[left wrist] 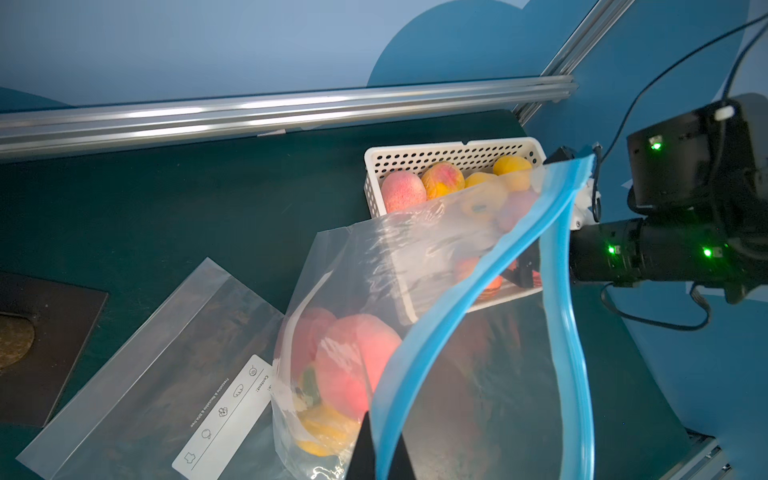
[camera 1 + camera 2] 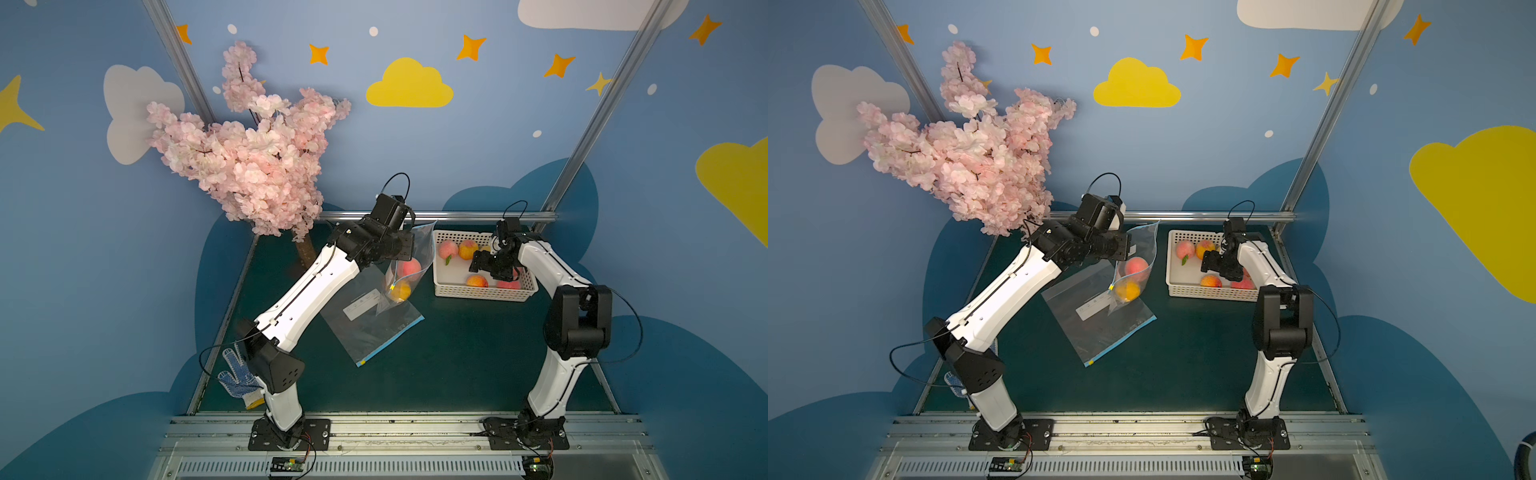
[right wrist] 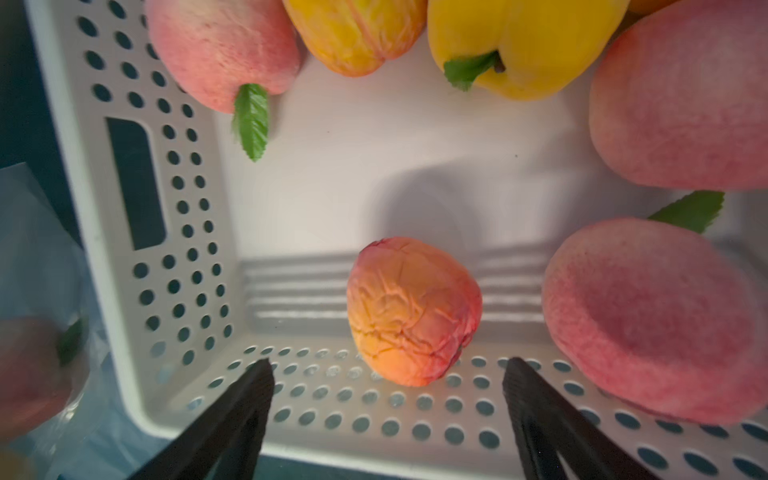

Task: Place the peach in a zip-top bag and seal the zipper
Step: Pick up the peach from the basket.

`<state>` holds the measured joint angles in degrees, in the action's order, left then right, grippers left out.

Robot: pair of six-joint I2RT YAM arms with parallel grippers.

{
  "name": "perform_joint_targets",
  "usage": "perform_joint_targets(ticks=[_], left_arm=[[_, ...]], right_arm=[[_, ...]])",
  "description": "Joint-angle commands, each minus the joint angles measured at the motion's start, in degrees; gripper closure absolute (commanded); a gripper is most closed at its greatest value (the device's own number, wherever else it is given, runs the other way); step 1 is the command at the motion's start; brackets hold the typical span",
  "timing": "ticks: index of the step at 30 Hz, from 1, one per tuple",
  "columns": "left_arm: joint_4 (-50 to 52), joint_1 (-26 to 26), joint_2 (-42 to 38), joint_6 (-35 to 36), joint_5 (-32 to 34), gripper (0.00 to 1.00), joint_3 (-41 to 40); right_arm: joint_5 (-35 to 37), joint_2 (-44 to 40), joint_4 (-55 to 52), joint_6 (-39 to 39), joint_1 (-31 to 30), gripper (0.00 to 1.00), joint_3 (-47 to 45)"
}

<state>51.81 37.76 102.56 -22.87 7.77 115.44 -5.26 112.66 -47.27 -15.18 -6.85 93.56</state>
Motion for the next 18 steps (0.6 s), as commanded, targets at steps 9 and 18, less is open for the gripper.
perform_joint_targets(ticks=[9, 18], left_arm=[[-3.0, 0.7, 4.0, -1.8, -7.5, 0.97, -4.0], [-6.5, 0.8, 3.6, -4.5, -10.5, 0.97, -8.0]], right_arm=[[2.8, 8.2, -6.1, 2.8, -1.4, 0.11, 4.3], [2.4, 9.5, -4.9, 2.7, -1.3, 0.29, 4.6]])
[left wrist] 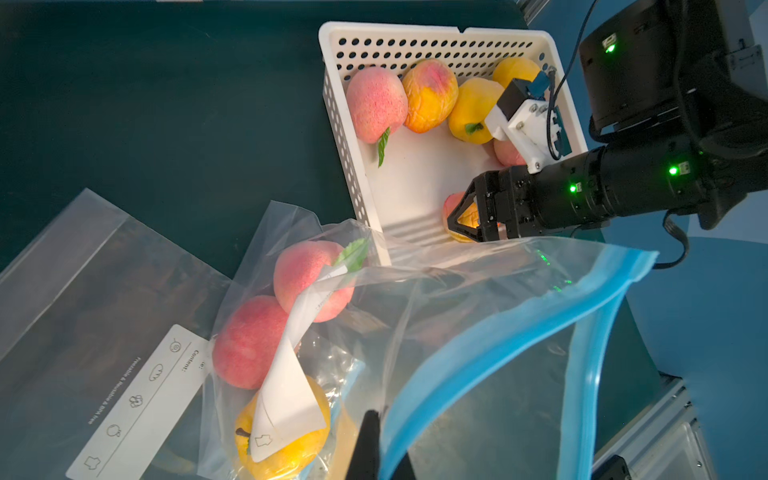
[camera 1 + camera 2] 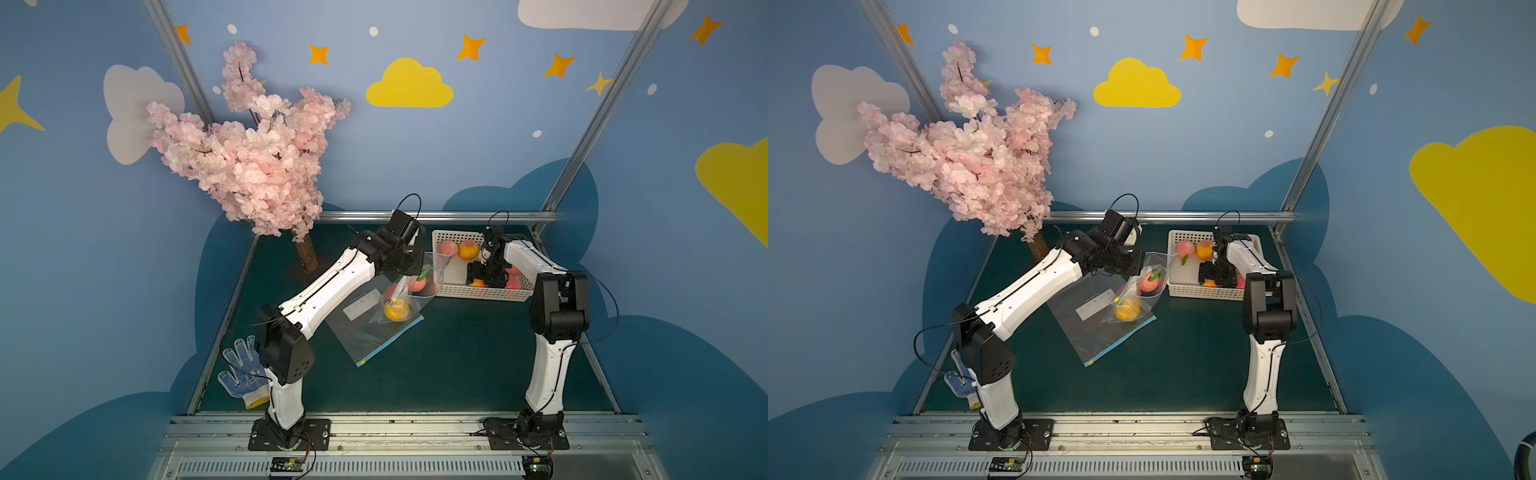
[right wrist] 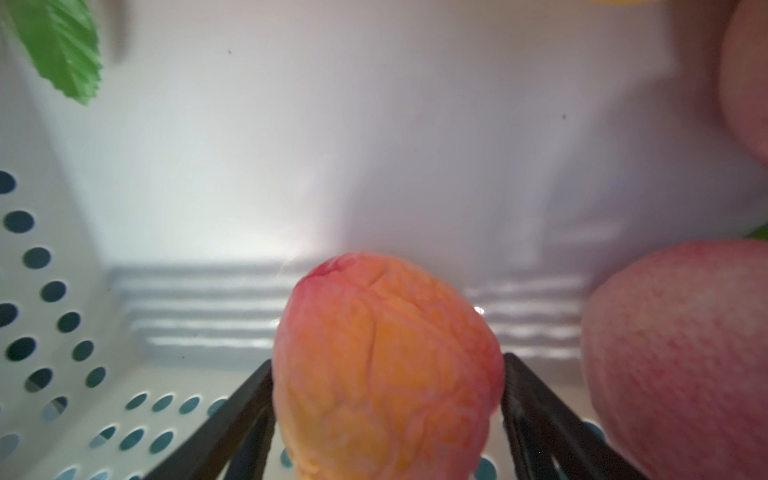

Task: Place the peach in a zip-top bag and seal the zipper
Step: Pick up the peach from the basket, then place the peach in the zipper food storage bag.

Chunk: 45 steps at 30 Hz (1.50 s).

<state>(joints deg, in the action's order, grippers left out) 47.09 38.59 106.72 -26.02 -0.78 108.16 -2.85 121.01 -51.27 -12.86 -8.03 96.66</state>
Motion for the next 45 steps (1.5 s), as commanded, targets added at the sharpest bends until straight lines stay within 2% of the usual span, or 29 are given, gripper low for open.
perform_joint_targets(ticks=[1, 4, 11, 15, 22, 27, 30, 34, 45], left_arm=[[-2.1, 0.0, -0.5, -1.7, -2.3, 0.97, -1.2], [-3.4, -0.1, -0.8, -2.6, -3.2, 0.97, -2.3], [-6.9, -0.7, -1.4, -5.3, -4.5, 0.97, -5.2], [-7.5, -2.0, -2.1, -4.9, -5.0, 0.97, -5.5], [-7.2, -3.0, -4.3, -3.1, -5.5, 0.97, -6.5], [-8.0, -3.0, -5.1, -3.7, -6.3, 0.97, -7.2], [-8.4, -3.0, -5.4, -4.1, -7.1, 0.97, -7.3], [-8.9, -2.7, -5.5, -4.2, -8.2, 0.97, -7.3], [-9.4, -1.5, -5.6, -4.5, -8.0, 0.97, -6.8]], right_arm=[[-0.2, 0.9, -0.9, 0.5, -0.1, 0.35, 1.6], [-0.6, -1.0, 0.0, 0.4, -0.1, 0.39, 0.9], [-3.3, -10.9, 1.9, 0.3, 0.0, 0.41, -2.0], [-11.1, -19.0, 3.6, 0.0, 1.5, 0.42, -5.8], [-24.0, -33.8, 8.3, -3.5, 7.8, 0.43, -13.6], [-30.7, -43.0, 14.9, -7.5, 9.1, 0.43, -19.9], [-31.9, -48.9, 20.2, -9.2, 8.8, 0.42, -24.1], [-28.6, -53.0, 18.4, -7.8, 5.9, 0.42, -23.3], [-23.5, -50.6, 18.0, -5.2, -12.0, 0.41, -17.7]])
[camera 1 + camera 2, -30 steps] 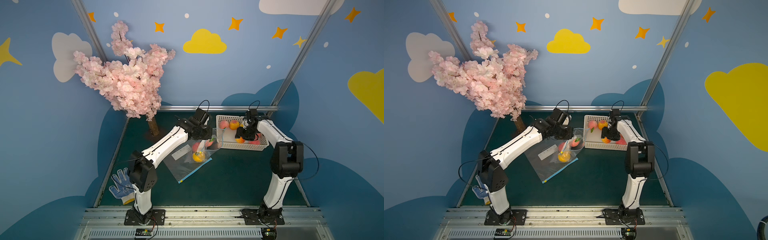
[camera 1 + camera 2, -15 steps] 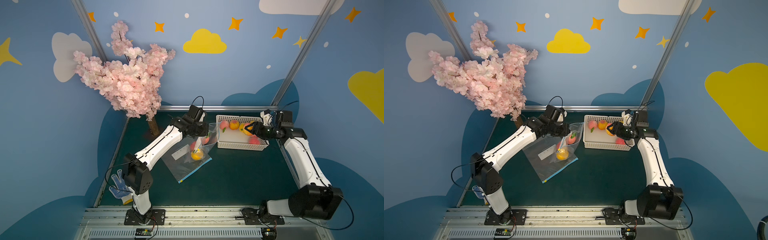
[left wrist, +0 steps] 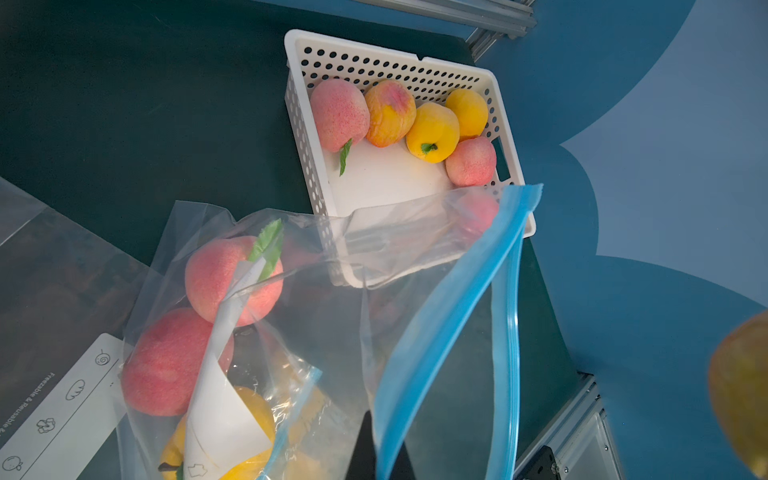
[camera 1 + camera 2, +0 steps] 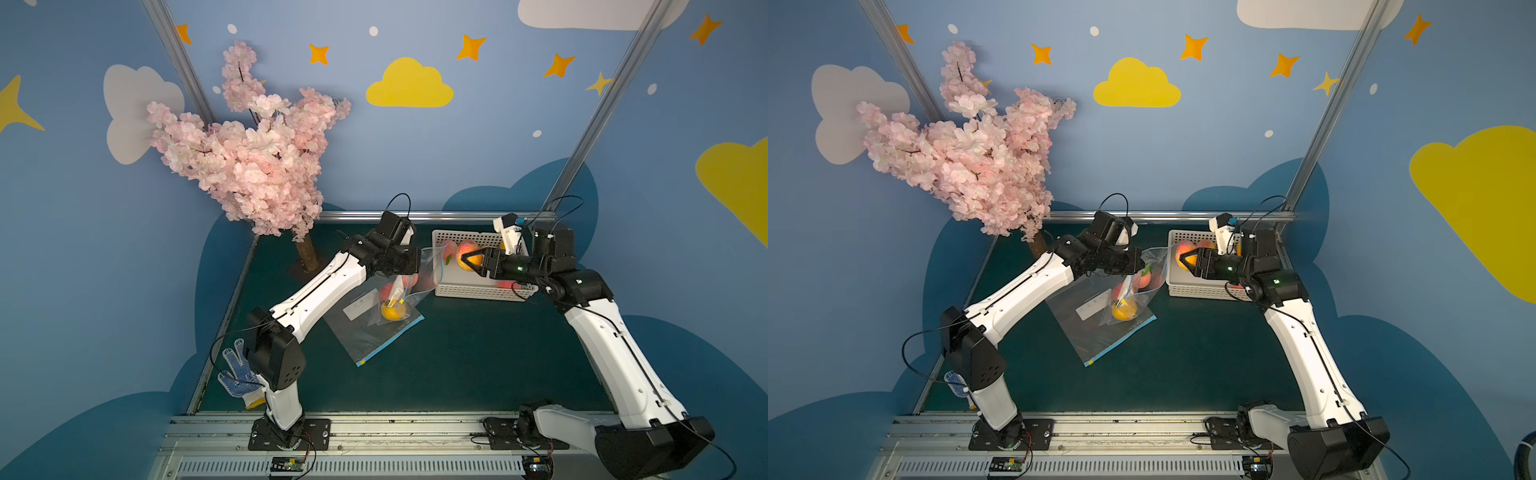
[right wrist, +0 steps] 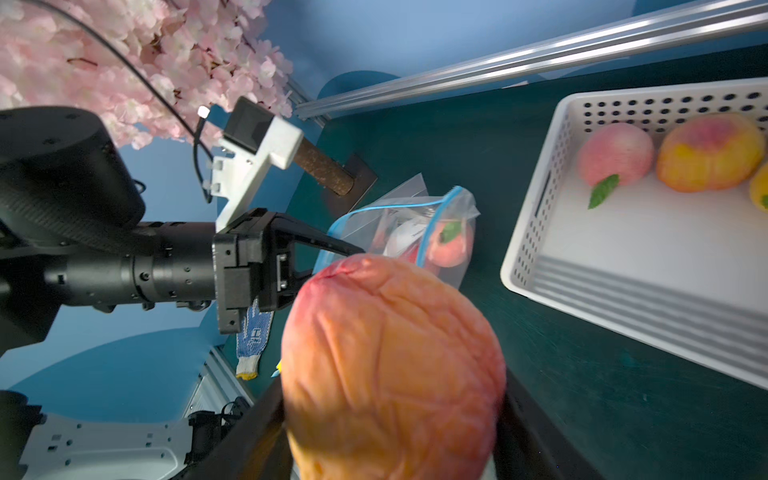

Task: Place the peach in a zip-top bag and seal the zipper
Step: Place the peach in the zipper food storage bag.

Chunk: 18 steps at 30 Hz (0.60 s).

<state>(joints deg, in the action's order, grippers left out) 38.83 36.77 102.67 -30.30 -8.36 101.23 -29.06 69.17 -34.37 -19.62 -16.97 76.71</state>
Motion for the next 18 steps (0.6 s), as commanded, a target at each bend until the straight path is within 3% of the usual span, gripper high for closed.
perform_joint_targets(ticks=[1, 8, 18], left_arm=[[-1.1, 0.3, -1.7, -0.1, -0.1, 0.97, 0.1], [-0.7, 0.9, -2.6, 0.4, 1.2, 0.97, -0.4], [-0.4, 1.0, -4.2, 0.6, 2.3, 0.97, -1.3]], right_arm=[[3.3, 2.0, 0.8, 2.0, -4.3, 0.41, 2.7], [6.3, 8.0, 0.8, 2.0, -10.3, 0.41, 5.1], [10.2, 13.5, -1.6, 2.2, -12.2, 0.36, 5.5]])
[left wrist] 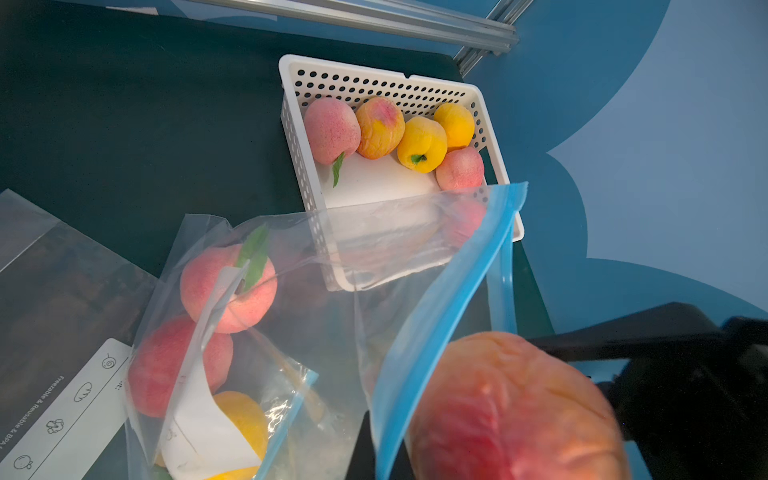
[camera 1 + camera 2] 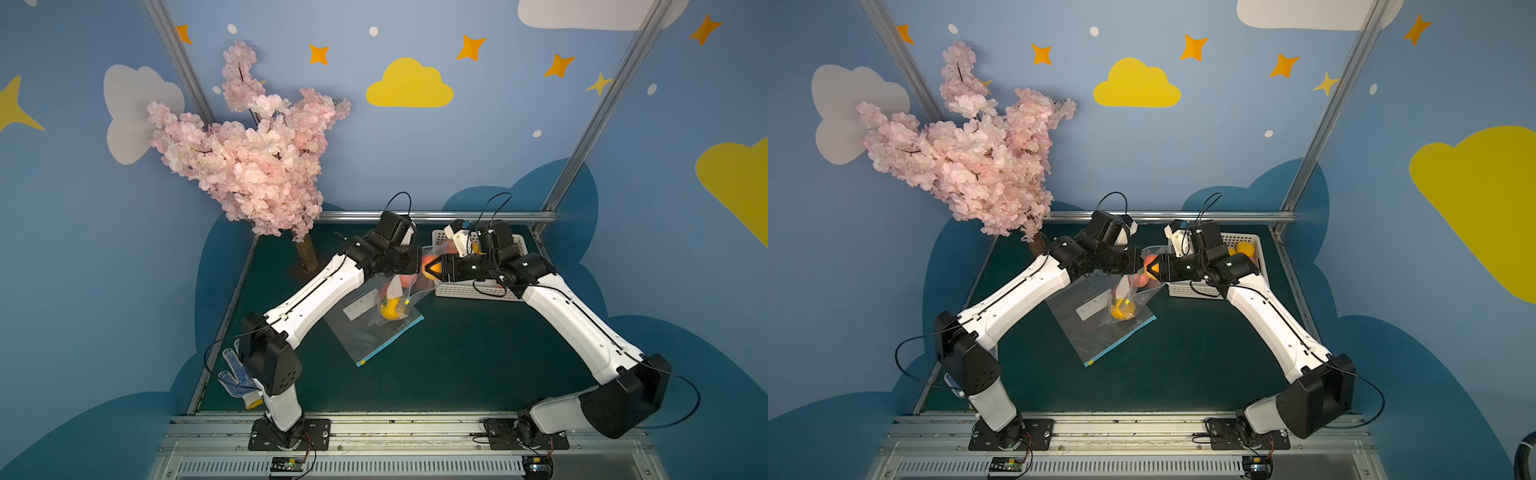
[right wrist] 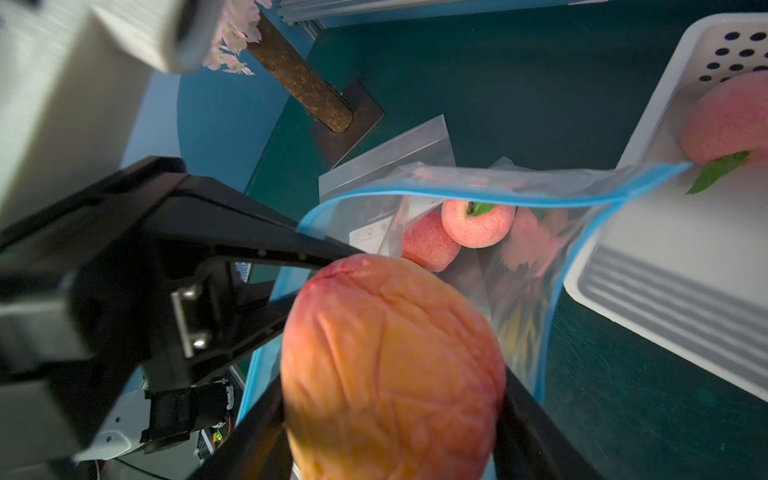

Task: Place the peach in a zip-top bag and seal the zipper
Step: Place the peach in the zipper food storage bag.

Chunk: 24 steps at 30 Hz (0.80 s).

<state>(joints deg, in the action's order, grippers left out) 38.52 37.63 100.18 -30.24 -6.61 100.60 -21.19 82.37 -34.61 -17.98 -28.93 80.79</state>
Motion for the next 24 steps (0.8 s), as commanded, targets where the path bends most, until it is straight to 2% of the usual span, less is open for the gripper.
perform_joint_targets(ticks=[1, 5, 7, 12, 17, 24], left_arm=[[-0.1, 0.2, -1.9, 0.5, 0.5, 0.97, -0.8], [0.0, 0.2, -2.2, 0.8, 1.4, 0.97, -0.8], [0.4, 0.1, -2.3, 1.2, 2.3, 0.97, -0.8], [1.4, -0.2, -3.4, 2.1, 3.9, 0.97, -1.1], [2.5, -0.8, -4.3, 3.0, 5.2, 0.97, -1.1], [3.9, -1.8, -5.6, 4.2, 6.9, 0.97, -1.2]], right_arm=[[2.7, 0.7, -1.8, 0.5, -0.3, 0.34, 1.6], [6.9, 1.7, -4.8, 0.6, -0.3, 0.17, 3.6], [8.4, 0.9, -4.9, 0.9, -0.1, 0.13, 3.3], [8.9, -1.5, -5.5, 1.5, 1.4, 0.12, 3.1], [6.4, -6.7, -2.5, 0.7, 4.2, 0.12, 1.3], [9.9, -9.4, 0.2, -1.8, 13.4, 0.12, -2.3]])
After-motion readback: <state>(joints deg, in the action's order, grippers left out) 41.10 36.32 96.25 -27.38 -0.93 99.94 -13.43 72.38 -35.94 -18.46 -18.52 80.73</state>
